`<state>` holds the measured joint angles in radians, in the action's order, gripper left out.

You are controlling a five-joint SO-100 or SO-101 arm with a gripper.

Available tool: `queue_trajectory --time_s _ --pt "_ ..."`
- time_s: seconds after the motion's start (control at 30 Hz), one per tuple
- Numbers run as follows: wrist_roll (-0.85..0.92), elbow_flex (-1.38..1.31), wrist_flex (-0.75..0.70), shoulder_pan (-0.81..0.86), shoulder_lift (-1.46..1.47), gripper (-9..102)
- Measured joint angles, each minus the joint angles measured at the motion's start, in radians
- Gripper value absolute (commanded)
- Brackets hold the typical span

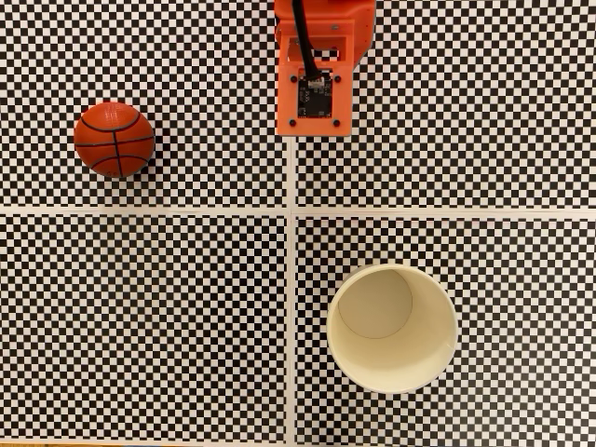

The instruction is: Grasp basketball and place into cup.

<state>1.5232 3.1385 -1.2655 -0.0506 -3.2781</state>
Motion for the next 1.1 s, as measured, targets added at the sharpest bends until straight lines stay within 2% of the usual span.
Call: queue_trajectory --time_s 1.1 --pt "-0.018 0.000 0.006 0.000 0.000 0"
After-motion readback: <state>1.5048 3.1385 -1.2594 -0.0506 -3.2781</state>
